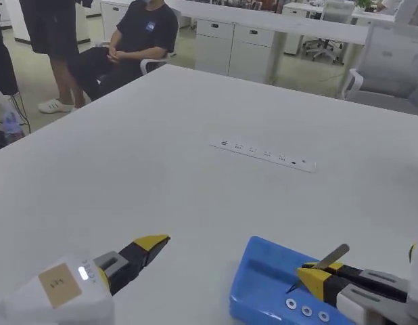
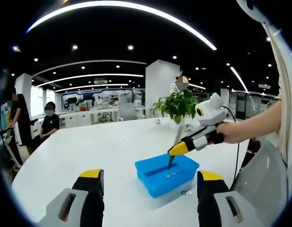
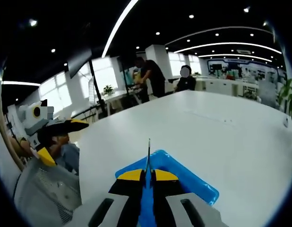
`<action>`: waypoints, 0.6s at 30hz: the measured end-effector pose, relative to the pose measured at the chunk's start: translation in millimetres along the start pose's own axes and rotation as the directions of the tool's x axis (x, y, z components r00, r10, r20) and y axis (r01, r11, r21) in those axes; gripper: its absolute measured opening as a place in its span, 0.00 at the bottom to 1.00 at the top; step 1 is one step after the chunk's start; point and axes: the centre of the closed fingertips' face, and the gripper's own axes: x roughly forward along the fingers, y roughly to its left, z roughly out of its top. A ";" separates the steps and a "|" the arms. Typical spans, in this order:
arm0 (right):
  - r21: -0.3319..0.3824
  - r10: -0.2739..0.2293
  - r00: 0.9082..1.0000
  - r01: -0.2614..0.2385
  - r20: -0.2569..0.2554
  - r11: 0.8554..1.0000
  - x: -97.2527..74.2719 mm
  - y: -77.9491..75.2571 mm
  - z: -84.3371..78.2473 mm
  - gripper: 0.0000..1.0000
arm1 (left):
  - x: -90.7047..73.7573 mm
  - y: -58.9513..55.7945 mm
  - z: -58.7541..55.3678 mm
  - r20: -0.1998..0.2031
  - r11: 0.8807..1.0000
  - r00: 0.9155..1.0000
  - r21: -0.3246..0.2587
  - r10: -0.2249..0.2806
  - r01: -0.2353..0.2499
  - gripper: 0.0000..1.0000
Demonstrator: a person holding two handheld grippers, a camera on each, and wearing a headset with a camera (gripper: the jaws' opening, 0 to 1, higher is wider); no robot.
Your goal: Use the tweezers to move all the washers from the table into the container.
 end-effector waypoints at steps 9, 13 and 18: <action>-0.018 0.080 0.997 -0.080 0.023 0.997 -5.8 30.6 1.1 0.03 | -0.1 0.4 0.1 0.001 1.000 1.000 0.000 0.001 -0.001 0.82; -0.013 0.090 0.996 -0.090 -0.002 0.996 -6.2 36.2 -11.8 0.03 | 0.0 0.2 -0.1 0.001 1.000 1.000 0.000 0.001 -0.001 0.82; -0.008 0.091 0.995 -0.091 -0.044 0.996 -6.9 41.0 -29.9 0.03 | 0.3 -0.9 -0.5 -0.001 1.000 1.000 0.001 -0.004 0.004 0.82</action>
